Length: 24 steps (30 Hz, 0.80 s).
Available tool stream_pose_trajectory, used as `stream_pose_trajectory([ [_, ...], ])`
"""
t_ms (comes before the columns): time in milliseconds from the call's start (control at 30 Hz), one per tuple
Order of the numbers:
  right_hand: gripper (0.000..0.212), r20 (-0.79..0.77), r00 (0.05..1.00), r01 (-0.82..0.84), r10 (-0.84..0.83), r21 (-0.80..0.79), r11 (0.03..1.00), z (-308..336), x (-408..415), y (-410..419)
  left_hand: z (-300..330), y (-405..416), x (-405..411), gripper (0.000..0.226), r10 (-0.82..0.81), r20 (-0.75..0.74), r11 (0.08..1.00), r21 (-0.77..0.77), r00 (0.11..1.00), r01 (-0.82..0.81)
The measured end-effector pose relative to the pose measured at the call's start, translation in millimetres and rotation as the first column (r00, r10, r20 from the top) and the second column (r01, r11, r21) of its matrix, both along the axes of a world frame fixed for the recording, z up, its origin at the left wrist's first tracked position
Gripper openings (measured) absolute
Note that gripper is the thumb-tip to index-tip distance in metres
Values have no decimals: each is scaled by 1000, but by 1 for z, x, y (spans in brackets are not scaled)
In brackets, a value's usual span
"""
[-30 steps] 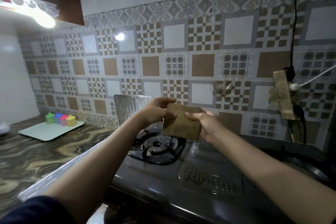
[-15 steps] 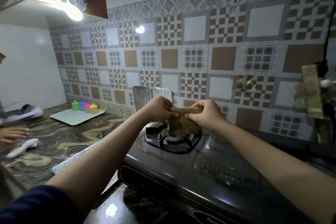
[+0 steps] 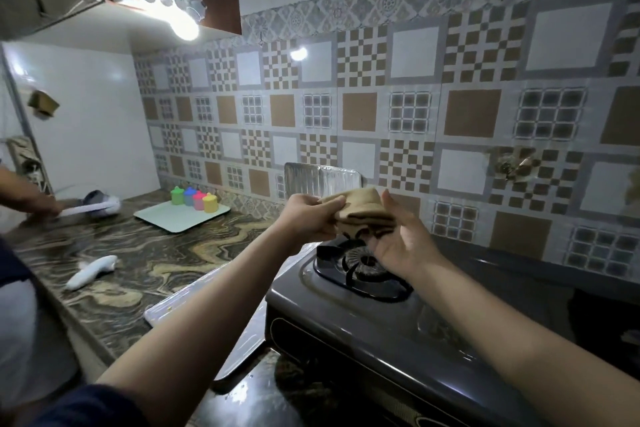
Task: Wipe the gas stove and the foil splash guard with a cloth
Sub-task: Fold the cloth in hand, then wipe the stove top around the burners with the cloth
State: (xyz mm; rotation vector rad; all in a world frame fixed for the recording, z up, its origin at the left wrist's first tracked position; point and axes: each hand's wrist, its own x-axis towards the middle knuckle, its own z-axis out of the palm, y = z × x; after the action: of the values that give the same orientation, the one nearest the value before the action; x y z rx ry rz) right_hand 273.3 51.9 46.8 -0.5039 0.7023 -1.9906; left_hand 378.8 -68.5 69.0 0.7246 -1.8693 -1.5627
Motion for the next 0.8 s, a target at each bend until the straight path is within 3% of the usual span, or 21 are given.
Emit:
stream_pose_trajectory([
  [67, 28, 60, 996, 65, -64, -17, 998, 3, 16, -10, -1, -2, 3, 26, 8, 10, 1000, -23, 1000, -8],
  [133, 18, 101, 988, 118, -116, -17, 993, 9, 30, -18, -5, -5, 6, 30, 27, 19, 999, -41, 999, -27],
  [233, 27, 194, 970, 152, -146, -15, 988, 13, 40, -26, -10, -8, 9, 32, 70, 8, 995, -67, 997, -70],
  [300, 33, 168, 977, 125, -129, 32, 992, 11, 46, -32, -13, -9, 9, 32, 97, 4, 990, -104, 995, -96],
  [433, 13, 98, 986, 122, -133, 109, 986, 5, 44, -48, -18, -14, 10, 35, 134, 48, 971, -208, 990, -121],
  [567, 12, -130, 978, 195, -166, 268, 943, 5, 19, -67, -24, -31, 21, 49, 161, 213, 940, -331, 964, -84],
  [667, 23, -336, 941, 194, -46, 423, 885, -1, -6, -81, -43, -45, 32, 49, 207, 370, 883, -469, 906, -10],
  [733, 16, -534, 844, 252, 58, 490, 834, -9, -15, -89, -61, -48, 40, 56, 223, 520, 853, -514, 825, 94],
  [800, 14, -747, 652, 366, 129, 460, 809, -19, -22, -101, -82, -49, 46, 77, 248, 681, 821, -525, 689, 224],
])
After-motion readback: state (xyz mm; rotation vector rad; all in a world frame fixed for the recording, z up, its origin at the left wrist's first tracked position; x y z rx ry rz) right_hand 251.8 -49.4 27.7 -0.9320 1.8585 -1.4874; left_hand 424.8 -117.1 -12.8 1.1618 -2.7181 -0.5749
